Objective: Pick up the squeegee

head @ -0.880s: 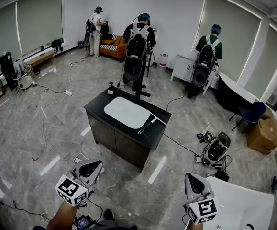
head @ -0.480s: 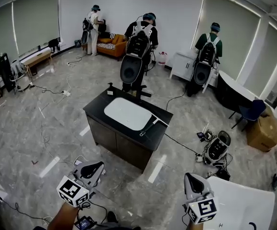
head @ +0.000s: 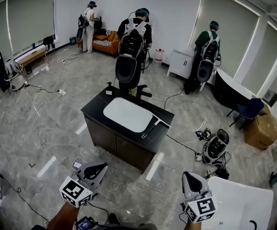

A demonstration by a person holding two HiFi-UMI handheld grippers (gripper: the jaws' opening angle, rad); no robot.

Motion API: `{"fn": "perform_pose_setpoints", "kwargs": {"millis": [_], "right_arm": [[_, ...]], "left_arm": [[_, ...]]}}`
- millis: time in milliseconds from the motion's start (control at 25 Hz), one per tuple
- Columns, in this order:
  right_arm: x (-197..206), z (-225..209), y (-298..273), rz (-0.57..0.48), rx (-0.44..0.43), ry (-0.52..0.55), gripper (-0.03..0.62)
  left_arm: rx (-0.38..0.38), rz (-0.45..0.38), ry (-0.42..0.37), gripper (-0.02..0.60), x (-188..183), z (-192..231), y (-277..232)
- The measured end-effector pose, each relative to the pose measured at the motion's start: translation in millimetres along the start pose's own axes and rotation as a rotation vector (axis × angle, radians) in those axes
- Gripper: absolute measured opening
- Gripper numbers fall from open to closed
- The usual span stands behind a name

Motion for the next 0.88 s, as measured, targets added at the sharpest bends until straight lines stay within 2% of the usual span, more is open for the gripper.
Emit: {"fn": "perform_pose_setpoints", "kwargs": {"millis": [160, 320, 880], "right_arm": [[-4, -10, -24, -0.005, -0.018, 0.010, 0.009], [-4, -38, -51, -0.029, -0.056, 0.023, 0.009], [-15, -164, -115, -0.066, -0.233, 0.062, 0.009]], "left_arm": [[-0.007, 0.003, -0.002, 0.006, -4, 13, -13], [-0.049, 0.004, 0.002, 0.006, -1, 19, -37], [-0.233, -0.003, 0.032, 0.006, -23, -9, -121]]}}
Point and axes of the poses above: the fingertips, and each gripper's own axes: y backward along the fingers, z to its left, x out of its underside, the point moved 6 cm from there along y, backward along the fingers, and after that the axes turned 9 degrees about -x, right-handed, at the moved point
